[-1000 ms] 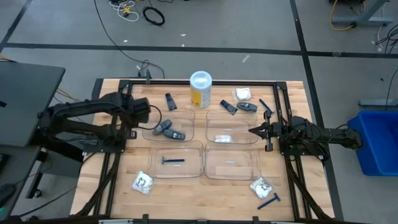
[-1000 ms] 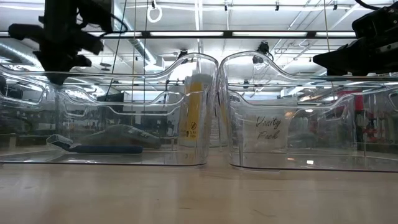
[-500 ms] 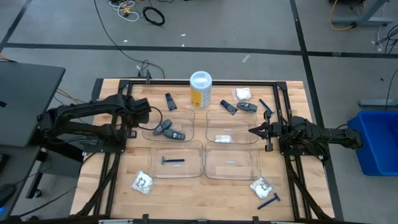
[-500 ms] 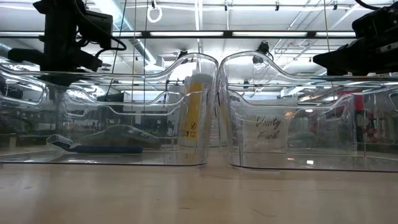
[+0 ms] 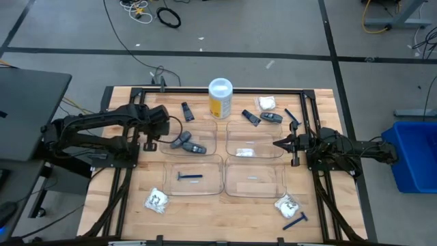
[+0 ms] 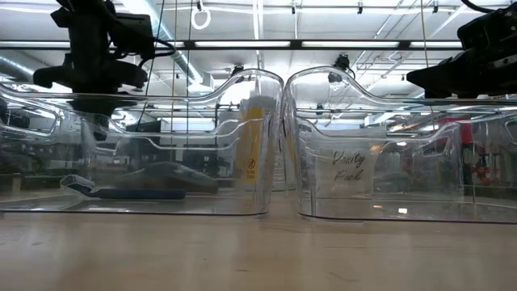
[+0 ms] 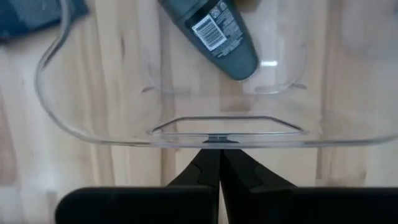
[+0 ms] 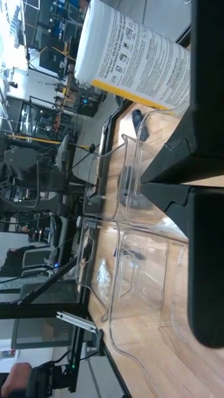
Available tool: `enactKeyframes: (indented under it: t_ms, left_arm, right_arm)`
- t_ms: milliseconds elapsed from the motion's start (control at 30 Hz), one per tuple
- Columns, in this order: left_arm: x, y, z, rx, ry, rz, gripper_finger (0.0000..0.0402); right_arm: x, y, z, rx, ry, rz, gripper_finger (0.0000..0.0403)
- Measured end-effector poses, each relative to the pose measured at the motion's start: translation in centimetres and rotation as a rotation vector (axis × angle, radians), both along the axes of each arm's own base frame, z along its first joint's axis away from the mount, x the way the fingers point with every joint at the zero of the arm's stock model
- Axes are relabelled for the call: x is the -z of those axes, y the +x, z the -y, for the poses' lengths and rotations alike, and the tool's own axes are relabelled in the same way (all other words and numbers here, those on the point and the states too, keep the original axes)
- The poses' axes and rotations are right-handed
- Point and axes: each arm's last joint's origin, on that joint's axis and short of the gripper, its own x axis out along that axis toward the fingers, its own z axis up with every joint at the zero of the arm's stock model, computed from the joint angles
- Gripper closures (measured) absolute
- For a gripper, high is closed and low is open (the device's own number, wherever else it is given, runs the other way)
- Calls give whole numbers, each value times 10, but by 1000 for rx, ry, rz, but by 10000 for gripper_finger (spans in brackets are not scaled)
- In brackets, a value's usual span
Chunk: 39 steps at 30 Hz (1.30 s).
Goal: Pick & Place Travel size toiletries
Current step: Adjust the top left transparent bin, then put the left blue shaver cream into the bottom right transparent bin
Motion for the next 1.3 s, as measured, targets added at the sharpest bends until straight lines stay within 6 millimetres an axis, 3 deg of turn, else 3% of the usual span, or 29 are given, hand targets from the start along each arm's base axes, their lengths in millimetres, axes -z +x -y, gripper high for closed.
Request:
enactKeyframes:
  t_ms: [600,1000,1300]
  left_arm:
    - [-1,17,0,70,-28,140,398]
    - [3,5,1,11,40,-23,395]
    - [1,3,2,-1,34,-31,395]
  right_arm:
    - [0,0,0,0,0,0,390]
    - [0,0,0,0,0,0,390]
    - [0,0,0,0,0,0,390]
